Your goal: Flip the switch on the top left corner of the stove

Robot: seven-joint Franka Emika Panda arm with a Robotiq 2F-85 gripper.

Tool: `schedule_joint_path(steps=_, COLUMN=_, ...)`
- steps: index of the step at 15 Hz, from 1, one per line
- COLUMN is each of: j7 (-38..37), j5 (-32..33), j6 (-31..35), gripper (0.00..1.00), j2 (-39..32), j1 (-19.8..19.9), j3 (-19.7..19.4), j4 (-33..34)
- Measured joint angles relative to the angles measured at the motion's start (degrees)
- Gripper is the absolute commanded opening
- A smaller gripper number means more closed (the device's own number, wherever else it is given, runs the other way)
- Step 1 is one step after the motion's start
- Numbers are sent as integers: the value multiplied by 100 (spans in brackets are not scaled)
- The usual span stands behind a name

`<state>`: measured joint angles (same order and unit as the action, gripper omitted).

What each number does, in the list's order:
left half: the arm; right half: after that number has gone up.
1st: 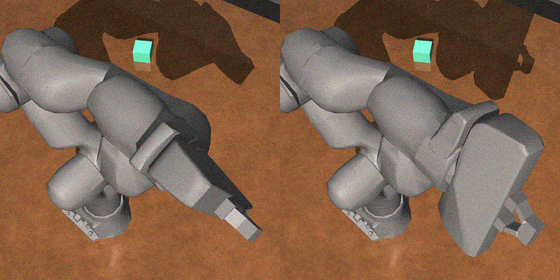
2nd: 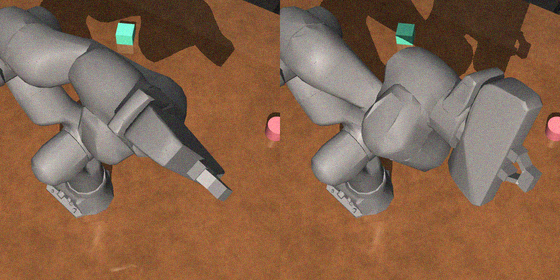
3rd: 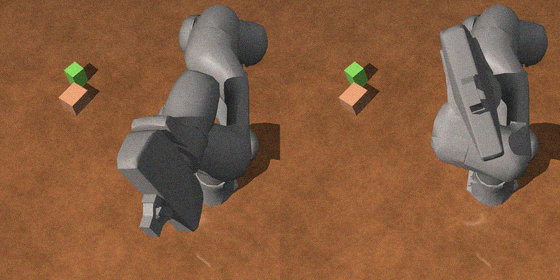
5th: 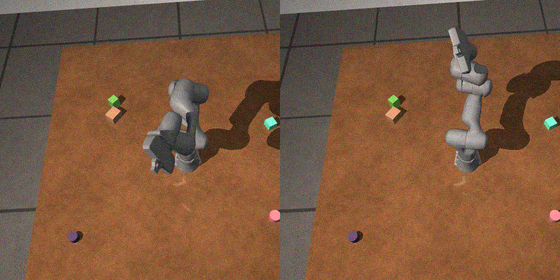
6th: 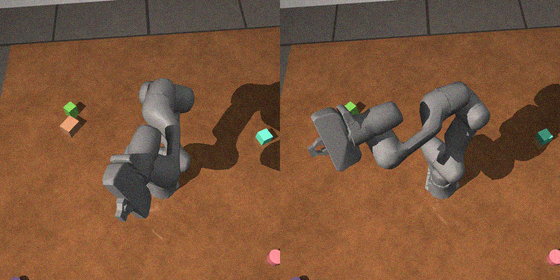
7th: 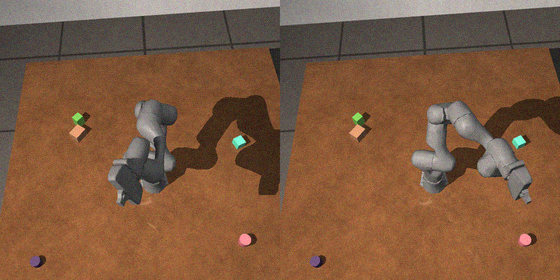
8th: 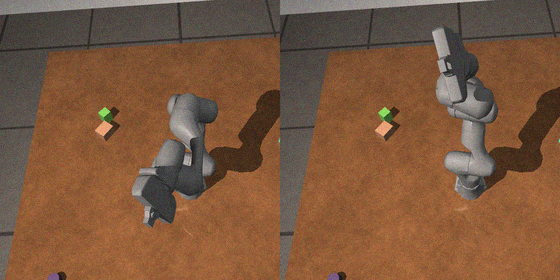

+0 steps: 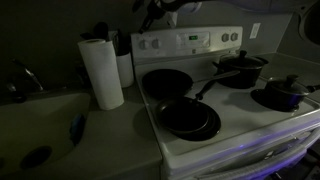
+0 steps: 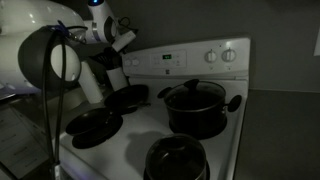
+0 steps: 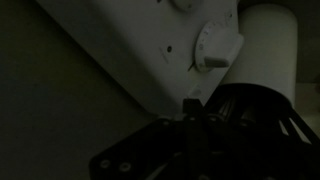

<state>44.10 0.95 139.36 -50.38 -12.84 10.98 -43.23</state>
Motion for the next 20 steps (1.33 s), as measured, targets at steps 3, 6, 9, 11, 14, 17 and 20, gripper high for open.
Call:
schedule_joint_path(steps=3, j7=-511, j5=199, j6=-684, gripper=0, j2=252, j1=-154, j3=-235, j4=0)
schedule_joint_path(steps=6, j7=-939, j5=200, j6=-1529, gripper=0, j2=463, j1=-217, j3=-263, j4=-8)
schedule_joint_path(steps=9, j7=-1356, j5=144, j6=-2126, gripper=0, j2=786, j1=-214, j3=-260, j4=-218)
schedule_joint_path(steps=11, j7=-1655, j5=56, j6=-2234, gripper=0, j2=1081, j1=-201, j3=-254, j4=-549)
schedule_joint_path(steps=14, j7=-2089, j5=-102, j6=-2224, gripper=0, j2=1575, j1=-188, j3=-253, j4=-1243)
schedule_joint_path(steps=17, j7=-2379, j5=-271, j6=-2115, gripper=0, j2=2029, j1=-163, j3=-253, j4=-1958)
schedule_joint_path(steps=20, j7=-2539, j5=-469, j6=-1802, gripper=0, j2=2452, j1=-113, j3=-253, j4=-2729)
